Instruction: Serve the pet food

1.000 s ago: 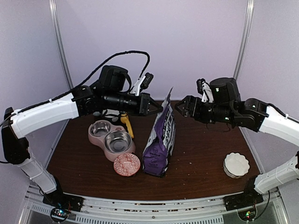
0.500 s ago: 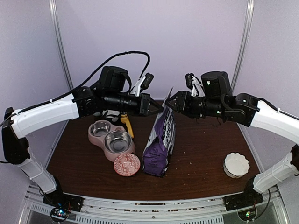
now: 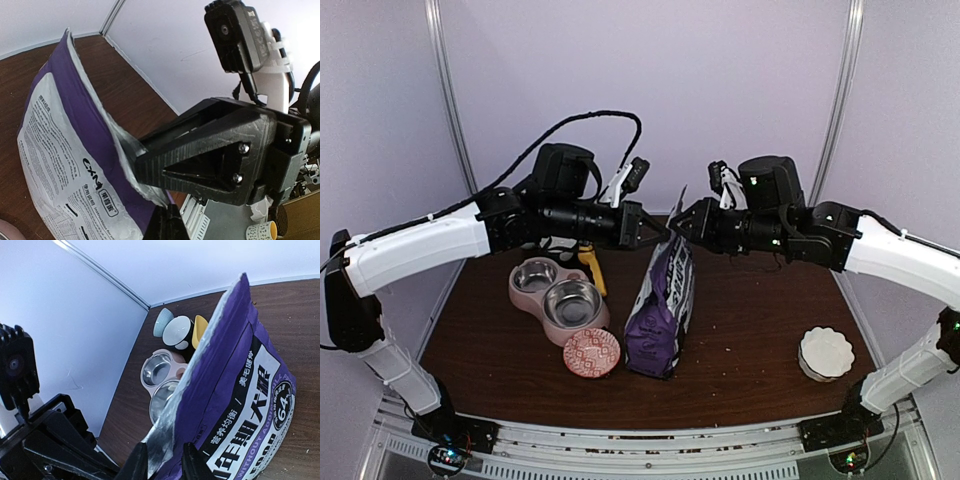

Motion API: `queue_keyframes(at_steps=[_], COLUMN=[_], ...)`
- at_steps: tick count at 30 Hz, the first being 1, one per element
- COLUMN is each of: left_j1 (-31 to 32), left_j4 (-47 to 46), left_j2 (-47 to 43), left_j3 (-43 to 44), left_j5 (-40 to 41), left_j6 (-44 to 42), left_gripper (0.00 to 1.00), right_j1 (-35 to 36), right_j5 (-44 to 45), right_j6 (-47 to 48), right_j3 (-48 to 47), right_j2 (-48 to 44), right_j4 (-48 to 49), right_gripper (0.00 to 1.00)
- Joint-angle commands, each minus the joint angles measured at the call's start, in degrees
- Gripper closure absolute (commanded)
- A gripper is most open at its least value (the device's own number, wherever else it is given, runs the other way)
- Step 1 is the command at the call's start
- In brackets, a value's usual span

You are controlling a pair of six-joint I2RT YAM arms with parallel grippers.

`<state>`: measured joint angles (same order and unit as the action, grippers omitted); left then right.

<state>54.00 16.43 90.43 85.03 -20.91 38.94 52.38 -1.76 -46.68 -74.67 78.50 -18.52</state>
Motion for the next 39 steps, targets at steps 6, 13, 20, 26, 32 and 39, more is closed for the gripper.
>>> queue_keyframes(at_steps=[6,13,20,26,32,39], left_j1=[-0.1,-0.1,-0.1,-0.1,-0.1,-0.1], left_j4=[-1.7,-0.1,1.1,5.1,5.8,6.9], left_j2=[-2.7,-5.0,-4.2,-0.7,0.9,1.5], left_j3=[-2.4,-3.2,-0.8,3.5,5.4,5.2], left_j5=[4.4,11.1,8.5,6.3,5.5,6.3], left_j6=[-0.4,-0.3,-0.9,-2.5,-3.8,-2.9], left_gripper=[1.00,1.00,0.92,0.66,0.53,0.53], right_j1=[0.3,0.4,0.5,1.4,2.2,2.3], right_j5=[-0.4,-1.9,-3.5,-4.3,-3.8,-3.9], right_j6=[-1.1,-1.1,1.7,3.3,4.3,5.3], right_j3=[1.6,3.2,4.6,3.6,2.6,1.5], right_j2=[0.7,-0.4,-2.1,-1.8,-1.4,-0.8], right_j4=[1.5,3.0,4.7,4.8,4.6,3.7], right_gripper=[0.99,1.00,1.00,1.00,1.00,1.00])
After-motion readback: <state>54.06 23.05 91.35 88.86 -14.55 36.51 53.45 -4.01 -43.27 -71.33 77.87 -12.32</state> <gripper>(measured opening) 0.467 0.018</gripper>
